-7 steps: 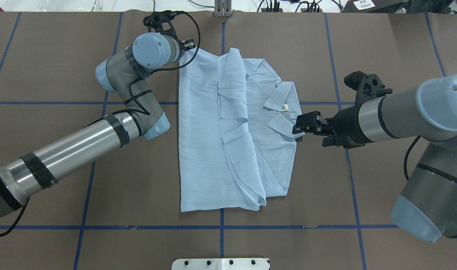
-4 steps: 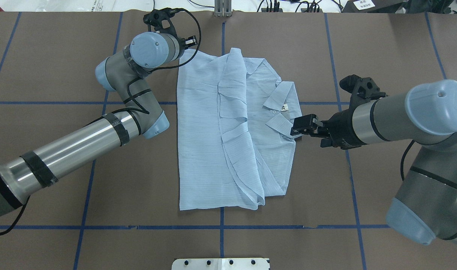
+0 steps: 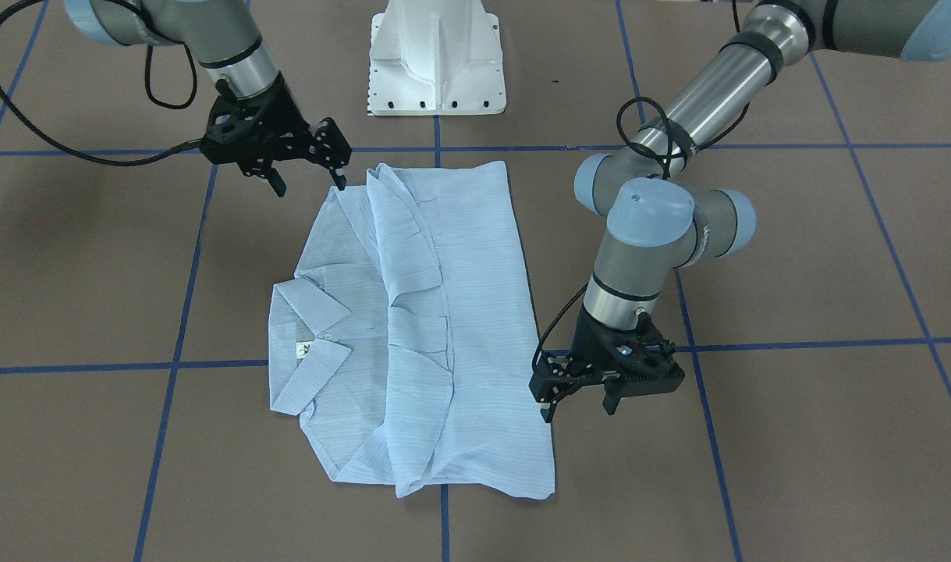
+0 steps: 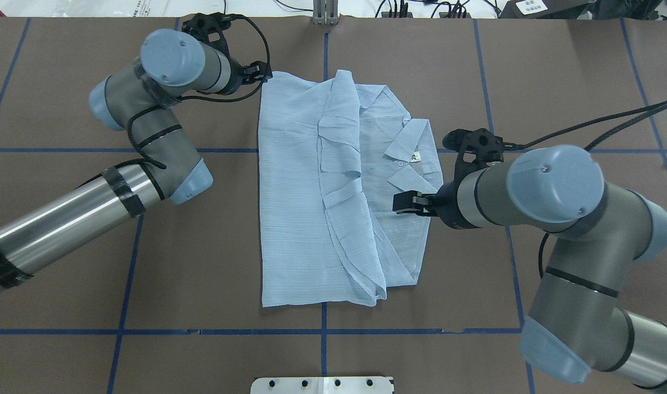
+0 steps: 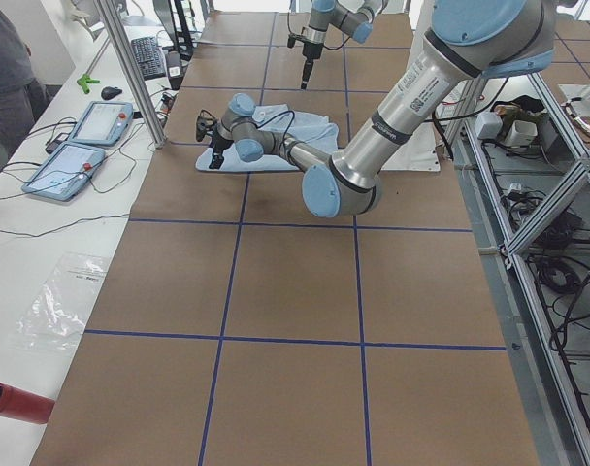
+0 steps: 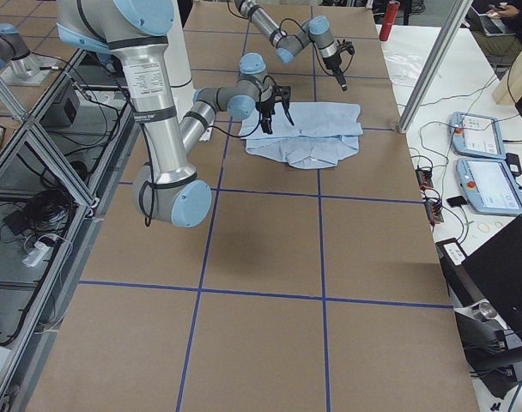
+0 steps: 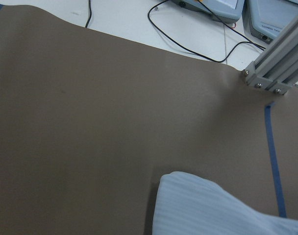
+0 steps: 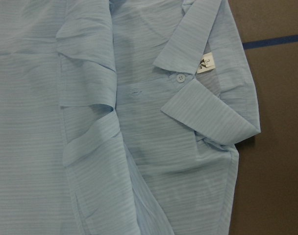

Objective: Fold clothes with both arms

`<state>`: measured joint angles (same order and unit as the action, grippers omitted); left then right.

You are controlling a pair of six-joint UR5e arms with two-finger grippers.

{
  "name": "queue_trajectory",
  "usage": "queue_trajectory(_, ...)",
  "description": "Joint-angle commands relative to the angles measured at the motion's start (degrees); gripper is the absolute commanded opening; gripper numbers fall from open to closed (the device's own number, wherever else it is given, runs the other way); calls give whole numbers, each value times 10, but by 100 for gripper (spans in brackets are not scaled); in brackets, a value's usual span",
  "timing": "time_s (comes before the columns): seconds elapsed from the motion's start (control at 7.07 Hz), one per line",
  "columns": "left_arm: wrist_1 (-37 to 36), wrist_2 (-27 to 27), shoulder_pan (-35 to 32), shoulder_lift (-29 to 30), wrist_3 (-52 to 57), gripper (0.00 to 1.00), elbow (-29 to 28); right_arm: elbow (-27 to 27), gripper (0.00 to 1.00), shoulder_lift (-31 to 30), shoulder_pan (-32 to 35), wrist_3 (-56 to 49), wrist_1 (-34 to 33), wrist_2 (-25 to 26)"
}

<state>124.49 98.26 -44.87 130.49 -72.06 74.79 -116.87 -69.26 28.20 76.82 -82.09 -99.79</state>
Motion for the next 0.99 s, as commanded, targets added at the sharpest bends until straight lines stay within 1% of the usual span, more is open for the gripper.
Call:
queue_trajectory(0.0, -116, 25, -3, -114, 36, 100, 217, 62, 100, 70, -65, -34, -33, 91)
queue_trajectory(0.14, -158, 31, -4, -144, 46, 100, 282, 84, 100, 80, -83, -85, -33, 107)
queue_trajectory(0.28, -165, 32, -3, -151, 46, 100, 294, 90, 100, 82, -109, -128, -32, 122)
queue_trajectory(0.42, -165, 32, -2, -152, 46, 100, 293, 106, 100, 90, -125, -155, -32, 136)
queue_trajectory(0.57, -165, 32, -2, -152, 46, 100, 291, 133, 100, 106, -136, -158, -33, 151)
queue_trajectory(0.71, -165, 32, -2, -152, 45, 100, 287, 146, 100, 112, -140, -158, -33, 152)
queue_trajectory(0.85, -165, 32, 0, -152, 41, 100, 286, 152, 100, 110, -149, -169, -34, 166)
